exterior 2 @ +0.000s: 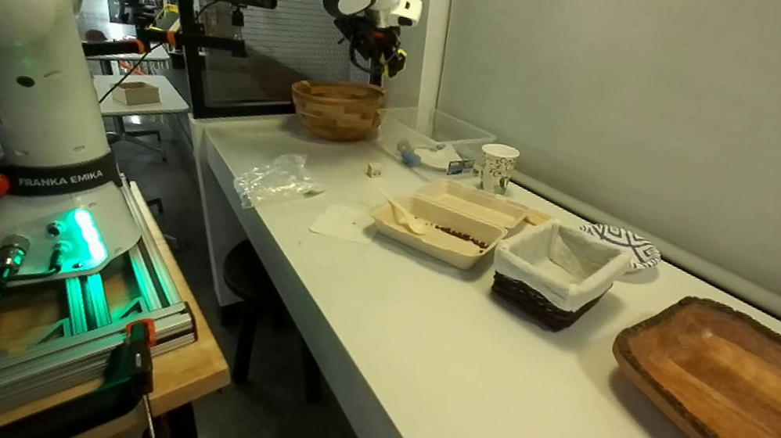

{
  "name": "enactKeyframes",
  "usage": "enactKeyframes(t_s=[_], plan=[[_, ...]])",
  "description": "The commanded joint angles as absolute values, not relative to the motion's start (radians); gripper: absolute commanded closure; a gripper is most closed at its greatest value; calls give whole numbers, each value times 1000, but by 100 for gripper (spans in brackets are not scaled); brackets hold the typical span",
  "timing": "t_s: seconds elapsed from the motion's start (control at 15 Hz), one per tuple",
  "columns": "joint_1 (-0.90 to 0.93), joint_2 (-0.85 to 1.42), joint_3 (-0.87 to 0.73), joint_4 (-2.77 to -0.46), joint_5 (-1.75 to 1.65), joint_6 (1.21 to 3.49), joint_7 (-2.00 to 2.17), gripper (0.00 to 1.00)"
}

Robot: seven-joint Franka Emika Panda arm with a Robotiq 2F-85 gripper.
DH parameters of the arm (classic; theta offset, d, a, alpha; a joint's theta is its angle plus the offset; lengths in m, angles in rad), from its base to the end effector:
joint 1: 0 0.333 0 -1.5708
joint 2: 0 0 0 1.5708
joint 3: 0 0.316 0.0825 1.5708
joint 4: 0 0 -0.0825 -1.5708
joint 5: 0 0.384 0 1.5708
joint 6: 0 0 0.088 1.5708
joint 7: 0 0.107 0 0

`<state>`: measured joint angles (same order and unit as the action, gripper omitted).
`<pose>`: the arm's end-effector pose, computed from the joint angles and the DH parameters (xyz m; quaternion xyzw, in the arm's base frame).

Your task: Pick up the yellow object from the counter and put it in the wooden bowl

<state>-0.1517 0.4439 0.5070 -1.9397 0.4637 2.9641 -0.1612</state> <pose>0.6392 0.1727 0.3410 -0.9381 0.0129 -0.2624 0.2257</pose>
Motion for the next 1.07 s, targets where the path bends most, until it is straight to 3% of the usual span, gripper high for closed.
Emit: enactKeyframes(t_s=[0.0, 0.47, 0.53, 0.6, 0.93, 1.0], plan=[[-222, 608, 663, -1766, 481, 2923, -341, 88], [-248, 808, 848, -1658, 427, 2766, -548, 88], [-246, 828, 853, -1645, 415, 2717, -569, 52], [-244, 840, 850, -1635, 403, 2662, -586, 37], [-189, 778, 749, -1618, 402, 2537, -509, 0], [-188, 762, 739, -1618, 404, 2530, -503, 0]])
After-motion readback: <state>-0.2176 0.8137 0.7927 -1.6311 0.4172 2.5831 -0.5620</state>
